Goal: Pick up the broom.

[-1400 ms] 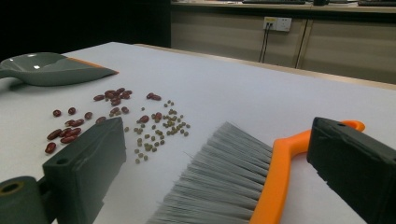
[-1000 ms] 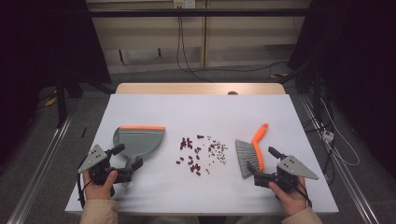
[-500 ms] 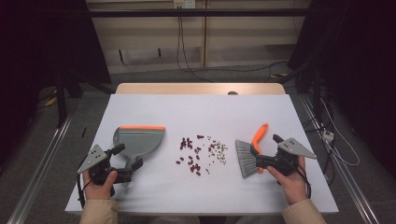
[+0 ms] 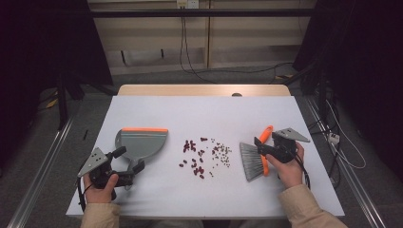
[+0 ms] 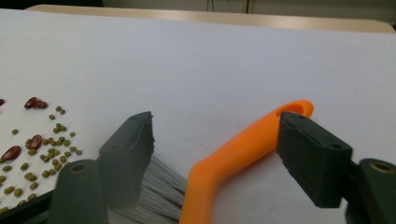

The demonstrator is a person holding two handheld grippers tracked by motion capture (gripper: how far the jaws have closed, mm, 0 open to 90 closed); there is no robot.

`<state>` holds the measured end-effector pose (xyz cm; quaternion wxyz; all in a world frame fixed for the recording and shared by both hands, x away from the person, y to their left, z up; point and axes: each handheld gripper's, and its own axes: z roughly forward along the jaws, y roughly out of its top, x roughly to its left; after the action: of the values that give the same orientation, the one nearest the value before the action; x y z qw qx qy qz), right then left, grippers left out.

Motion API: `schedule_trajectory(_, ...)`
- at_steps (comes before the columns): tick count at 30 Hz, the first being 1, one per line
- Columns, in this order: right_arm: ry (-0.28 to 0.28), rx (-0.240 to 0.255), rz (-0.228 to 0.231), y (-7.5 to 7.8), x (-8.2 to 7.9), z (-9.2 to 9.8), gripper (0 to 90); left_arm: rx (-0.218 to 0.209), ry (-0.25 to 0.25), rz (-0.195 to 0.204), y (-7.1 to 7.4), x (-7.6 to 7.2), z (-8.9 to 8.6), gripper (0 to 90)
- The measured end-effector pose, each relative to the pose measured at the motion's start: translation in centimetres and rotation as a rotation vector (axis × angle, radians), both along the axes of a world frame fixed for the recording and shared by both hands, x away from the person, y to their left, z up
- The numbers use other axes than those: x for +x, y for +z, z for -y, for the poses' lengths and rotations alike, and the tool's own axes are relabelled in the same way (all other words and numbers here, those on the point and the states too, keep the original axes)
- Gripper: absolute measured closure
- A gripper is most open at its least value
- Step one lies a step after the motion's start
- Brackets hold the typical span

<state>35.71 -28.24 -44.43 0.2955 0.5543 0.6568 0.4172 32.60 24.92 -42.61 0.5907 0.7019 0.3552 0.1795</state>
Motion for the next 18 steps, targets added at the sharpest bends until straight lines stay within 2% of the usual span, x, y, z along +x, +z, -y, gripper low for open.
schedule_trajectory(3,-0.025,0.015,-0.04,-0.4,0.5,-0.1,29.7,0.001,0.001,-0.003,0.0,0.0,0.0,3.3)
schedule_trajectory(5,-0.043,0.014,-0.084,-0.7,0.7,0.0,31.1,0.004,-0.001,-0.004,-0.1,0.0,0.0,3.3)
schedule_trajectory(6,-0.046,0.018,-0.092,-0.8,0.8,0.1,33.3,0.004,-0.001,-0.004,-0.1,0.0,0.0,3.3)
schedule_trajectory(8,-0.055,0.014,-0.102,-0.9,0.9,0.2,32.2,0.005,-0.001,-0.005,-0.1,0.1,0.0,3.3)
schedule_trajectory(9,-0.059,0.037,-0.129,-1.1,1.1,0.3,34.5,0.007,-0.003,-0.005,-0.1,0.1,0.0,3.3)
schedule_trajectory(12,-0.068,0.049,-0.2,-1.5,1.6,0.1,34.7,0.007,-0.004,-0.006,-0.1,0.1,0.1,3.3)
schedule_trajectory(13,-0.068,0.049,-0.2,-1.5,1.6,0.1,34.7,0.004,-0.003,-0.007,-0.1,0.1,0.2,3.3)
schedule_trajectory(14,-0.081,0.041,-0.225,-1.6,1.9,-0.1,37.3,0.005,-0.002,-0.007,-0.1,0.1,0.2,3.3)
schedule_trajectory(18,-0.107,0.053,-0.259,-1.6,2.5,-0.5,42.1,0.012,-0.003,-0.008,-0.2,0.1,0.2,3.3)
